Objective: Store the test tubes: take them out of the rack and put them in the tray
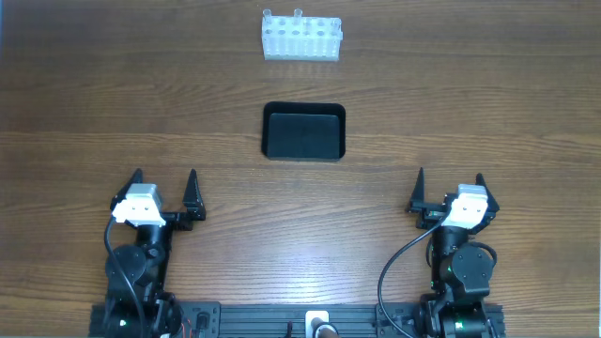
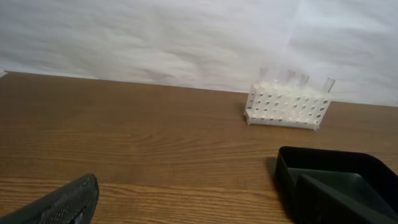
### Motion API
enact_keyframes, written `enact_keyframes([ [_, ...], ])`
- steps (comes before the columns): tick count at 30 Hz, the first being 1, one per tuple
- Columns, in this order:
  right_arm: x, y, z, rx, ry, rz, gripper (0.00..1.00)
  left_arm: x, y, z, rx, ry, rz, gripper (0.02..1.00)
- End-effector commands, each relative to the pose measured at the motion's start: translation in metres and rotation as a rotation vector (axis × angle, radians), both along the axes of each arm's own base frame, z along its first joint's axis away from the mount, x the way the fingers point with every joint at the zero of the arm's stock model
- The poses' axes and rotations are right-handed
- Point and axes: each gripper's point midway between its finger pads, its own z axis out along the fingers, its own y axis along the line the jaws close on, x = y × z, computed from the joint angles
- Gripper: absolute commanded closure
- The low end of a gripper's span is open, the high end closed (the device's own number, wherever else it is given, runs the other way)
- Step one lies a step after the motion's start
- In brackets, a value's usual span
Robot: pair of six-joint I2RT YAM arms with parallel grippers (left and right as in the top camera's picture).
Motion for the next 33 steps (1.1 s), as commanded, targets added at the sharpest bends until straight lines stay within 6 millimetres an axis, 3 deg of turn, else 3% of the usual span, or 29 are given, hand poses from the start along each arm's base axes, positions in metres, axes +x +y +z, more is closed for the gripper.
enact_keyframes([
  [1,0.000,-0.003,-0.002,0.003,-0.003,-0.016,0.009,0.000,0.005,-0.001,0.014,0.000,0.019,0.018],
  [16,0.000,-0.003,-0.002,0.003,-0.003,-0.016,0.009,0.001,0.014,0.002,0.006,-0.013,0.048,0.018],
  [26,0.000,-0.003,-0.002,0.003,-0.003,-0.016,0.009,0.022,0.009,0.071,0.000,-0.074,-0.012,0.020],
  [30,0.000,-0.003,-0.002,0.003,-0.003,-0.016,0.009,0.053,0.003,0.104,-0.004,-0.014,-0.050,0.020],
  [33,0.000,-0.003,-0.002,0.003,-0.003,-0.016,0.007,0.089,-0.003,0.121,-0.010,0.039,-0.089,0.023],
])
